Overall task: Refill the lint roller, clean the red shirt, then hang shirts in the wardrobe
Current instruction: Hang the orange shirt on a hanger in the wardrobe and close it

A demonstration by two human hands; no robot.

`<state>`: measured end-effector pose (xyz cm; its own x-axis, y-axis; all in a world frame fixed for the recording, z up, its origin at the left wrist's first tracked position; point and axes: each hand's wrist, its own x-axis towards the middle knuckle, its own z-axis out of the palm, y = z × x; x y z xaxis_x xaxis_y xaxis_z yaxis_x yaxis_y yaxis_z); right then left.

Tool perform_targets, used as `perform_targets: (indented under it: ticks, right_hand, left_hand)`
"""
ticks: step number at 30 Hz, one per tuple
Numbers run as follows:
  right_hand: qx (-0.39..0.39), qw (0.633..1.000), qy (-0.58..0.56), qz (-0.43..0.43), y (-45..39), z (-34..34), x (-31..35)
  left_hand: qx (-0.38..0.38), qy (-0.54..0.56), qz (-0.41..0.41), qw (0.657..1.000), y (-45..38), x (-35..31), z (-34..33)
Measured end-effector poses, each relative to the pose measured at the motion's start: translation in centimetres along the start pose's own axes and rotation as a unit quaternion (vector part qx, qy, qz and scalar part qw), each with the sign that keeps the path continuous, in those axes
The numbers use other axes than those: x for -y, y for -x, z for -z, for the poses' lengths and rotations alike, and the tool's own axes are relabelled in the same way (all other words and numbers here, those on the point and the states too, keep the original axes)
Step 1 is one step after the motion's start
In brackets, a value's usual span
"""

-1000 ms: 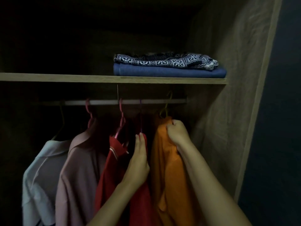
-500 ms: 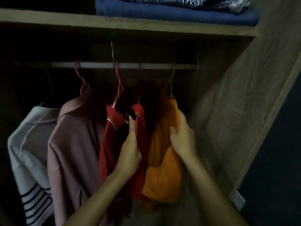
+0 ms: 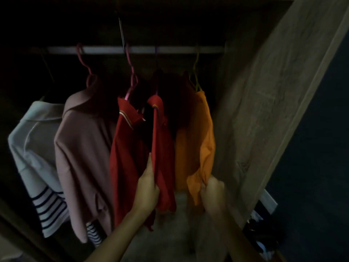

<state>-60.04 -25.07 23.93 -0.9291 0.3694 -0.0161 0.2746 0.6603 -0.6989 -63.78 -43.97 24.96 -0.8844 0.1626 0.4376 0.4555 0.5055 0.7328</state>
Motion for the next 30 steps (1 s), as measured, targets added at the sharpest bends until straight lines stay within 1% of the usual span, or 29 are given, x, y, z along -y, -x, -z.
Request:
perform_targets:
  ticks: [1, 4, 7, 9, 13, 18, 22, 24, 26, 27, 28, 30]
  right_hand:
    - [0.013, 1.000, 0.023, -0.009, 0.1, -0.4, -0.4]
    - [0.018, 0.997, 0.063, -0.033, 1.3, -2.2, -1.8]
    - [-0.001, 0.998, 0.056, -0.041, 2.8, -3.6, -2.4]
    - [0.004, 0.997, 0.066, -0.042, 3.2, -4.5, -2.8]
    - [-0.006, 0.996, 0.090, -0.019, 3.6, -4.8, -3.1]
    - [0.001, 0.997, 0.077, 0.003, 4.9, -4.0, -2.1]
    - [0.016, 0.997, 0.060, 0.040, 6.1, -4.3, -1.8]
    - [0.023, 0.997, 0.069, 0.038, 6.9, -5.2, -1.8]
    - [0.026, 0.995, 0.091, 0.028, 8.2, -7.2, -1.3]
    - [0.014, 0.994, 0.103, 0.021, 9.1, -8.1, -1.0]
    - [-0.012, 0.996, 0.086, 0.026, 10.4, -9.5, 0.0]
    - [-0.102, 0.992, 0.008, 0.079, 12.9, -11.7, 1.8]
  left_hand:
    - [0.002, -0.004, 0.001, 1.000, 0.3, 0.2, 0.1]
    - [0.011, -0.009, 0.009, 1.000, 1.3, 0.5, 0.2]
    - [-0.001, -0.009, 0.013, 1.000, 2.3, 0.5, 0.7]
    - [-0.006, -0.012, 0.002, 1.000, 2.8, 0.4, 1.1]
    - [-0.017, -0.030, 0.008, 0.999, 3.5, 0.7, 1.4]
    - [-0.030, -0.060, -0.006, 0.998, 4.4, 1.2, 1.9]
    - [-0.038, -0.092, 0.022, 0.995, 6.1, 2.2, 3.1]
    - [-0.030, -0.098, 0.032, 0.994, 7.6, 2.7, 4.2]
    - [-0.025, -0.096, 0.004, 0.995, 9.3, 3.3, 6.1]
    - [-0.024, -0.089, -0.018, 0.996, 10.1, 3.5, 7.1]
    - [-0.026, -0.087, -0.043, 0.995, 10.8, 4.1, 9.0]
    - [-0.041, -0.094, -0.101, 0.990, 11.6, 4.6, 12.6]
